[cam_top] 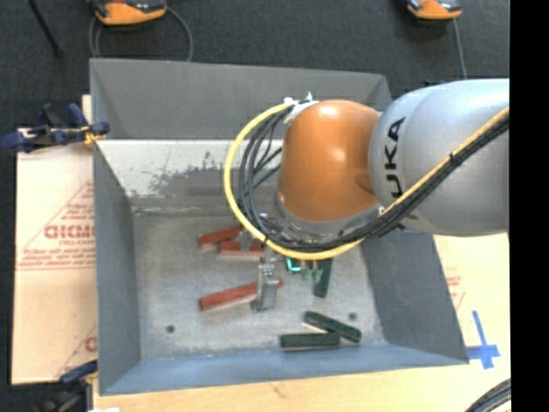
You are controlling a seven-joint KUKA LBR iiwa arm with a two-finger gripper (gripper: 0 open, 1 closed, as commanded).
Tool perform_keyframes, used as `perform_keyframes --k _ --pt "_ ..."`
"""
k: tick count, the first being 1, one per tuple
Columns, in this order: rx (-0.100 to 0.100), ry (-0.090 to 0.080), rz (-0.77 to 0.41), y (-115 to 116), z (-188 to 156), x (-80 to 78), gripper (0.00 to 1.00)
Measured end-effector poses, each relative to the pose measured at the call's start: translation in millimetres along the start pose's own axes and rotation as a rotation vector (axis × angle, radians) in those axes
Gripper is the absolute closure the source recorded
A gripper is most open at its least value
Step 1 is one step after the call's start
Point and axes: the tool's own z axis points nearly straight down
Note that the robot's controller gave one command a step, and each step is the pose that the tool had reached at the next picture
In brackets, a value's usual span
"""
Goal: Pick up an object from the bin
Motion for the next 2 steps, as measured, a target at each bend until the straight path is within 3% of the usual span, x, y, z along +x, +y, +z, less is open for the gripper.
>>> perform_keyframes --k 1,2 --pt "0.0 0.0 -0.052 -1.6 135.3 9.3 0.0" --pt "-0.001 -0.008 -0.047 -1.1 131.0 6.9 1.0"
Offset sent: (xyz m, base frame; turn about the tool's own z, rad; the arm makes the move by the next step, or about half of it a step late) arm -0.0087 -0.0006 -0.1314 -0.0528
